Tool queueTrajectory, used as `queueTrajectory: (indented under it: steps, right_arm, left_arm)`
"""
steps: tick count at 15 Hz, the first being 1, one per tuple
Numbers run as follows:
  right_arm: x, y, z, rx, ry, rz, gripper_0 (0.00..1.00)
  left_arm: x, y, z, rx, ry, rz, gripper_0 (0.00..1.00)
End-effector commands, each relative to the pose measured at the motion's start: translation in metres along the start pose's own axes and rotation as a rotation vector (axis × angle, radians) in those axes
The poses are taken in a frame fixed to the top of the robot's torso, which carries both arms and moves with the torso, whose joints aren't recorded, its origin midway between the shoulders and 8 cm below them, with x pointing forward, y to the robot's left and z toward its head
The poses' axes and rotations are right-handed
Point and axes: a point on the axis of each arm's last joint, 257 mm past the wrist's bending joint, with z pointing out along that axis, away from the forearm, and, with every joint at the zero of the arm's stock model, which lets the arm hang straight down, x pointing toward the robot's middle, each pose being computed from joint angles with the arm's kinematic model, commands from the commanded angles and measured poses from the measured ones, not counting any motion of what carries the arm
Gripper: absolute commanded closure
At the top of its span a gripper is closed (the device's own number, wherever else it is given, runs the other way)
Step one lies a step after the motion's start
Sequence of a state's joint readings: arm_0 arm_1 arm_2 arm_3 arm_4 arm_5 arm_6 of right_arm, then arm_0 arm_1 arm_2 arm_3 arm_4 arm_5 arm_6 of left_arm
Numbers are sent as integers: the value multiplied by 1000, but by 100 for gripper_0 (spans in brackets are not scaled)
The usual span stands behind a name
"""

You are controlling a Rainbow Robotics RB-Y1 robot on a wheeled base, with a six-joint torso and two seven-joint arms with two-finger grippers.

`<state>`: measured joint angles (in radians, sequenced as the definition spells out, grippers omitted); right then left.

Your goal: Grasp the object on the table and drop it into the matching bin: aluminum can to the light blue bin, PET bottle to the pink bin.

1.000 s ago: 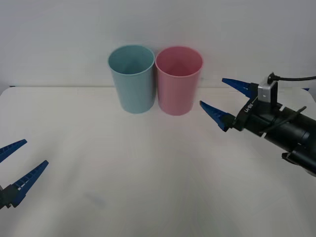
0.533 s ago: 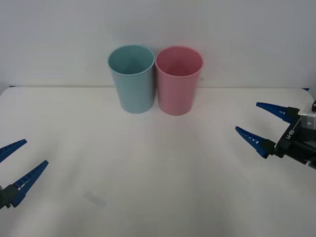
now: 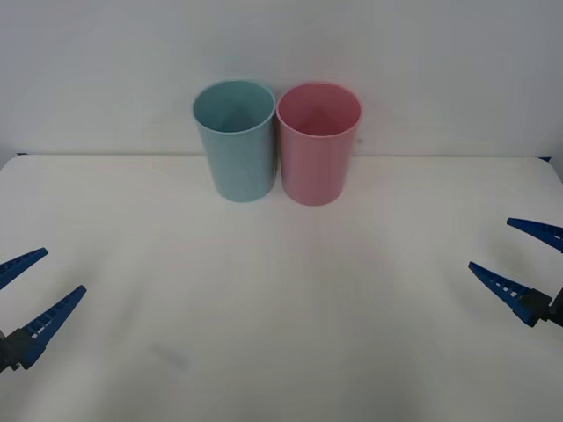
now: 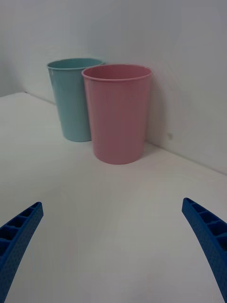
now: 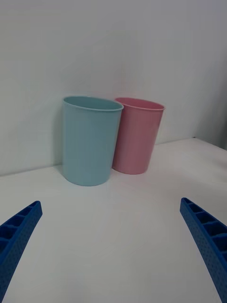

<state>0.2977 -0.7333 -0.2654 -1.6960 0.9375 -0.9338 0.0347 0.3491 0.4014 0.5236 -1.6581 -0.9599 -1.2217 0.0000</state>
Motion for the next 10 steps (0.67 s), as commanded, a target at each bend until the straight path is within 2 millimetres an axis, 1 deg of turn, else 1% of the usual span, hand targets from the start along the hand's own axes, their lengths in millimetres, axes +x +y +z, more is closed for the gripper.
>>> queueTrajectory:
  steps: [1,4,10]
  right_arm:
    - [5,6,-19,14,24,6,0]
    - [5,8,-27,23,33,5,0]
    - [6,8,-27,24,35,7,0]
  left_arm:
    - [0,0,0,0,0,0,0]
    - [0,0,0,0,0,0,0]
    - [0,0,0,0,0,0,0]
